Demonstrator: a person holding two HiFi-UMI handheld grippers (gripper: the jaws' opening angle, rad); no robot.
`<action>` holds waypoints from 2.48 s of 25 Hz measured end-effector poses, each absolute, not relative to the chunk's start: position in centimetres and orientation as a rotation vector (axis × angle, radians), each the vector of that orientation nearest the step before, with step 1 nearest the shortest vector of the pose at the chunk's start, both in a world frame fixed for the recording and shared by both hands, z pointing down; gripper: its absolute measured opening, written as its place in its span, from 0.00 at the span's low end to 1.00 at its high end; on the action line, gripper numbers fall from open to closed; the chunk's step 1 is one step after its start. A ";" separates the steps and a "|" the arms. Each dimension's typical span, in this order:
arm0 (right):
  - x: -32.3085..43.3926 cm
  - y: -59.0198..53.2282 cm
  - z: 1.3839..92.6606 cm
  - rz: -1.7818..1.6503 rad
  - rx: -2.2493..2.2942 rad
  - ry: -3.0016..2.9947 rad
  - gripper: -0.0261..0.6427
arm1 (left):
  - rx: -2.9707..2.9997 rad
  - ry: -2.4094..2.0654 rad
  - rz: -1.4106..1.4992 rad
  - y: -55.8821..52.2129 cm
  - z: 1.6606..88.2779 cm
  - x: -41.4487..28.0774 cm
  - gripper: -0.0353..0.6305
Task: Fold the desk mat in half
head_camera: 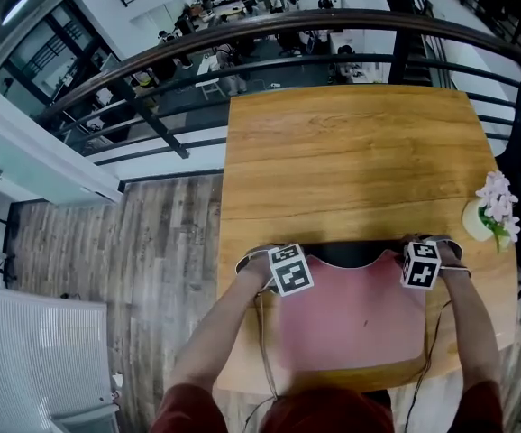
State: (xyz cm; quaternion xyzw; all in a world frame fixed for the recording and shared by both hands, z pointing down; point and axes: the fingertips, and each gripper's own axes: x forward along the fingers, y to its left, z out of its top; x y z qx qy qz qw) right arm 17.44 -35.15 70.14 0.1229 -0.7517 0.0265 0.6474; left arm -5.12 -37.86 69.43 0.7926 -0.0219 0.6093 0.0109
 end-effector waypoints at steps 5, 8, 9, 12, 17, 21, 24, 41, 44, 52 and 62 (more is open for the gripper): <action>17.1 -34.5 70.7 0.079 0.304 -1.721 0.12 | 2.453 -0.053 1.903 -37.2 69.9 -5.7 0.16; 17.2 -34.1 70.7 0.073 0.307 -1.718 0.12 | 2.442 -0.067 1.917 -36.7 70.1 -5.4 0.16; 17.3 -34.0 70.6 0.064 0.306 -1.707 0.12 | 2.441 -0.068 1.936 -36.5 70.1 -5.3 0.16; 17.6 -33.6 70.7 0.015 0.311 -1.688 0.12 | 2.432 -0.104 1.947 -35.9 70.1 -5.1 0.16; 17.4 -31.5 70.0 -0.009 0.337 -1.703 0.11 | 2.424 -0.153 1.960 -32.7 69.8 -5.0 0.16; 17.1 -29.9 69.7 -0.051 0.332 -1.676 0.11 | 2.425 -0.190 1.976 -30.9 69.7 -5.3 0.16; 16.9 -28.4 69.6 -0.071 0.334 -1.665 0.11 | 2.424 -0.205 1.984 -29.5 69.6 -5.5 0.16; 15.9 -20.4 69.2 -0.110 0.351 -1.648 0.11 | 2.438 -0.258 2.017 -21.8 69.4 -6.7 0.16; 15.8 -19.2 69.4 -0.113 0.356 -1.659 0.11 | 2.424 -0.253 2.042 -20.6 69.6 -6.9 0.16; 15.5 -15.5 69.4 -0.126 0.358 -1.669 0.11 | 2.426 -0.269 2.078 -16.9 69.7 -7.3 0.15; 15.1 -10.4 69.6 -0.148 0.342 -1.673 0.11 | 2.436 -0.245 2.130 -11.6 69.9 -7.7 0.15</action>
